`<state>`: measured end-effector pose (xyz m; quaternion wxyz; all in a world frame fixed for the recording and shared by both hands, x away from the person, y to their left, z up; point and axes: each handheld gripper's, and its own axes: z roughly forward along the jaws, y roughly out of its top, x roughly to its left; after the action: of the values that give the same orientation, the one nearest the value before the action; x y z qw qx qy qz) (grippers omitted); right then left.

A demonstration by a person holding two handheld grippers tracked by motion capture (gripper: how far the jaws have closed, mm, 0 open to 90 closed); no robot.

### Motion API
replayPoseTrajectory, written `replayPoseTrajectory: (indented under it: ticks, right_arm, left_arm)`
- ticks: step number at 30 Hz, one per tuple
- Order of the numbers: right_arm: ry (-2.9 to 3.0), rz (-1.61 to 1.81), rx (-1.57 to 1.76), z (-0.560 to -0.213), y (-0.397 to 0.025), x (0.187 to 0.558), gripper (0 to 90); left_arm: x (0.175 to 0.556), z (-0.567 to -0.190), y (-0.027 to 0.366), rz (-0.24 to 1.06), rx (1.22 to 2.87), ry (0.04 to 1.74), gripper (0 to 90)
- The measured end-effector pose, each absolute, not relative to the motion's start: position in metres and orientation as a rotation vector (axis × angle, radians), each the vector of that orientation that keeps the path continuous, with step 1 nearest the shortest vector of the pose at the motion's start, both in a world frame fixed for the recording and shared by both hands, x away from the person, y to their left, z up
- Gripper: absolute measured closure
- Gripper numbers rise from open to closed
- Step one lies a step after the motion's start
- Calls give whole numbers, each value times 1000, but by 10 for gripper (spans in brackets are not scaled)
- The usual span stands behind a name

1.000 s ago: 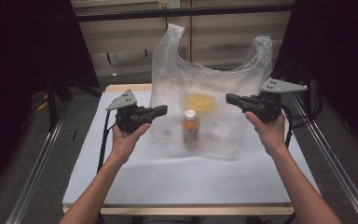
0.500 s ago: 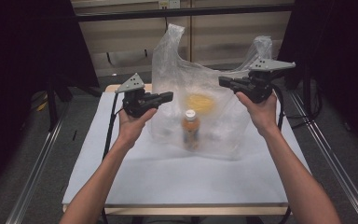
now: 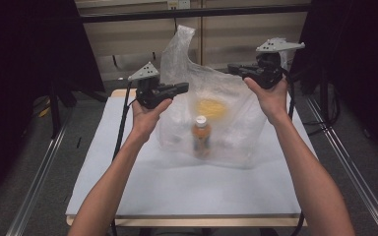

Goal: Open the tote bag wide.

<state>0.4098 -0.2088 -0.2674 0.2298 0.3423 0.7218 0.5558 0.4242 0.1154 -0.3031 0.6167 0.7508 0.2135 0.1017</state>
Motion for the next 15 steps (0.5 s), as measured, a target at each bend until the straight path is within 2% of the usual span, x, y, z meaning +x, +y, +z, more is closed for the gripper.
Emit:
replayPoseTrajectory:
  ticks: [5, 15]
  right_arm:
    - [1997, 1495, 979, -267, -207, 419, 900]
    - [2073, 1478, 1025, -290, -199, 423, 900]
  left_arm:
    - [427, -297, 107, 233, 1728, 484, 900]
    - [429, -286, 96, 219, 1705, 470, 900]
